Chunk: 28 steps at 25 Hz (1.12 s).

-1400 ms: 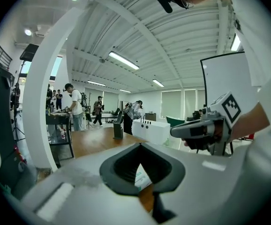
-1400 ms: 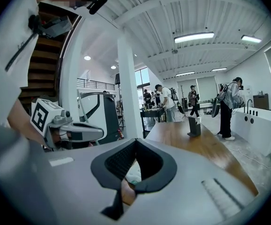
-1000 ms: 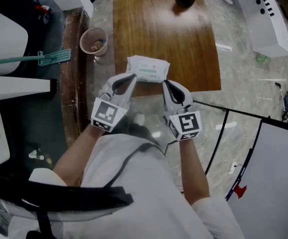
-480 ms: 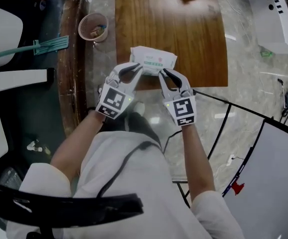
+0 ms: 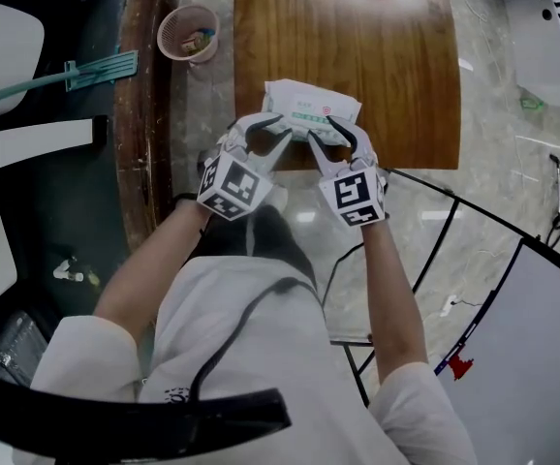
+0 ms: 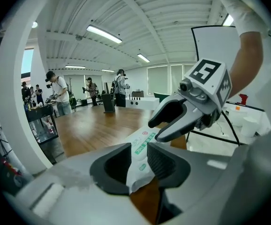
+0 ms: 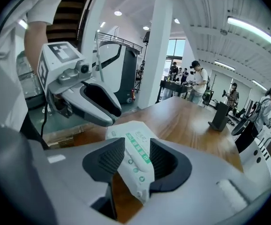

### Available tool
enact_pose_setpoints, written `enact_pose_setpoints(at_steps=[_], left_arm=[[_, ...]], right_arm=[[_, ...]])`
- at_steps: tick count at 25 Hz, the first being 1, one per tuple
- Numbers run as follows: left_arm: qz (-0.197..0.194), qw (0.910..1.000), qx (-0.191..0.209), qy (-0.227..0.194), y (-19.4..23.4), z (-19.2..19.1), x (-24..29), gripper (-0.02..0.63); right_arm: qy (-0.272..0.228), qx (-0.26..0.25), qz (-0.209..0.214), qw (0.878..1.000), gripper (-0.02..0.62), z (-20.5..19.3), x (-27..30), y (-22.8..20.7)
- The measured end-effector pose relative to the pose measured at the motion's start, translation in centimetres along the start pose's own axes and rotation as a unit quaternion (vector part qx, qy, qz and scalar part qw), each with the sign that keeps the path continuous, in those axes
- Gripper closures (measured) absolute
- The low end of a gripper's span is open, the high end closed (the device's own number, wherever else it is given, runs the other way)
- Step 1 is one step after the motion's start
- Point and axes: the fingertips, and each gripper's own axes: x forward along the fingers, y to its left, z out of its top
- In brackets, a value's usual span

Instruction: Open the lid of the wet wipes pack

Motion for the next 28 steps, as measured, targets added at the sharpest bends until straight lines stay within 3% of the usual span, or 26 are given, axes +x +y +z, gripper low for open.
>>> enact_pose_setpoints(at_steps=[13, 28], left_arm=[[-0.002, 0.9998, -0.002, 0.019, 0.2, -1.7, 1.6, 0.468], [-0.015, 0.9990, -0.009, 0.042, 0.0, -3.2, 2.8, 0.468]], right_arm=[[0.043, -0.076, 0.031, 0.996, 0.344, -0.7, 2.0, -0.7], [0.093, -0.130, 0.108, 0.981, 0.319, -1.6, 3.6, -0.4]])
